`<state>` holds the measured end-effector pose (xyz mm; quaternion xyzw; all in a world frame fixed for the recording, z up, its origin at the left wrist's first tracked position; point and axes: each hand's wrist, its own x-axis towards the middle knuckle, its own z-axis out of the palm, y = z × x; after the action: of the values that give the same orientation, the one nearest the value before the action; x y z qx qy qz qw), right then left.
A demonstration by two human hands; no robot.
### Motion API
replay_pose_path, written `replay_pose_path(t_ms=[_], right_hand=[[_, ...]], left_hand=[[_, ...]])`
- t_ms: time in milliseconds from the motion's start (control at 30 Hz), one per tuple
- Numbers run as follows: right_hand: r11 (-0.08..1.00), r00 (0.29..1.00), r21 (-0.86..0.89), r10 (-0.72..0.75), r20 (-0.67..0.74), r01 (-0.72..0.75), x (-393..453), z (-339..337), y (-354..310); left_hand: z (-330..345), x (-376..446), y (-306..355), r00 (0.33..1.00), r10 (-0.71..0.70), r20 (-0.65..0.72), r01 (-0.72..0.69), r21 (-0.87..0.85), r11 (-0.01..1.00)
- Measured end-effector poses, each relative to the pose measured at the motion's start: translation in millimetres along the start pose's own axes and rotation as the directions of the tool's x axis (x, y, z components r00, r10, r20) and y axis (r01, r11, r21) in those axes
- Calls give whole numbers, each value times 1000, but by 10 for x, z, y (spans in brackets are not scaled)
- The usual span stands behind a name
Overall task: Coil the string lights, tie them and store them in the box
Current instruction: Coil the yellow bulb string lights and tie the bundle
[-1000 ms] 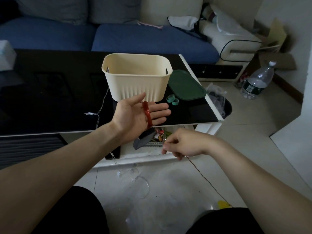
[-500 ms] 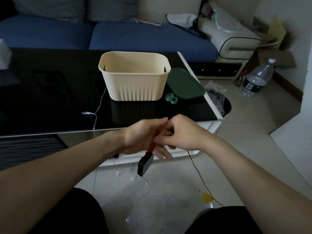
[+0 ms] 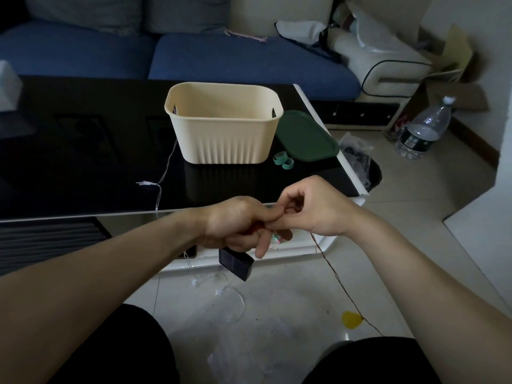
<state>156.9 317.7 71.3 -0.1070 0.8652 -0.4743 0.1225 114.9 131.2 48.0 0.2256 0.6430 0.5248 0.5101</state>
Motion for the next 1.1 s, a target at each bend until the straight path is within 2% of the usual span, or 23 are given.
replay_pose_path(t_ms=[133,233,333,400,533,733,800,900,1000,1100], right_hand=[[997,994,-54,50,-98,-56,-12,-84,22],[997,985,-16,78,-156,-81,-23,-125,44],[993,974,-11,113,-196,-117,-47,-183,62],[988,969,-36,140,-205,-150,-64,-213,91],[970,967,-65,228,-113,-236,-69,-158,169],[956,956,-80,288,61,-283,-24,36,189],[958,957,-116,273,98,-261,-6,131,129],[943,961,-263,243,133,-202,11,277,-8],[925,963,-359,199,183,-123,0,395,-146],[923,958,-376,175,226,-79,-17,489,-220]], left_hand=[[-35,-35,19,996,93,13,-93,-4,996],[-48,-64,46,988,147,-36,-150,-101,984],[-58,-82,86,970,193,-148,-227,-269,936],[-65,-84,115,942,220,-255,-308,-391,867],[-128,-115,173,877,249,-411,-451,-525,722],[-176,-133,198,790,225,-571,-577,-566,589],[-180,-121,197,762,206,-614,-602,-555,574],[-173,-106,214,739,166,-653,-601,-527,600],[-121,-116,248,759,160,-631,-569,-525,633],[-50,-121,258,804,158,-573,-526,-562,638]])
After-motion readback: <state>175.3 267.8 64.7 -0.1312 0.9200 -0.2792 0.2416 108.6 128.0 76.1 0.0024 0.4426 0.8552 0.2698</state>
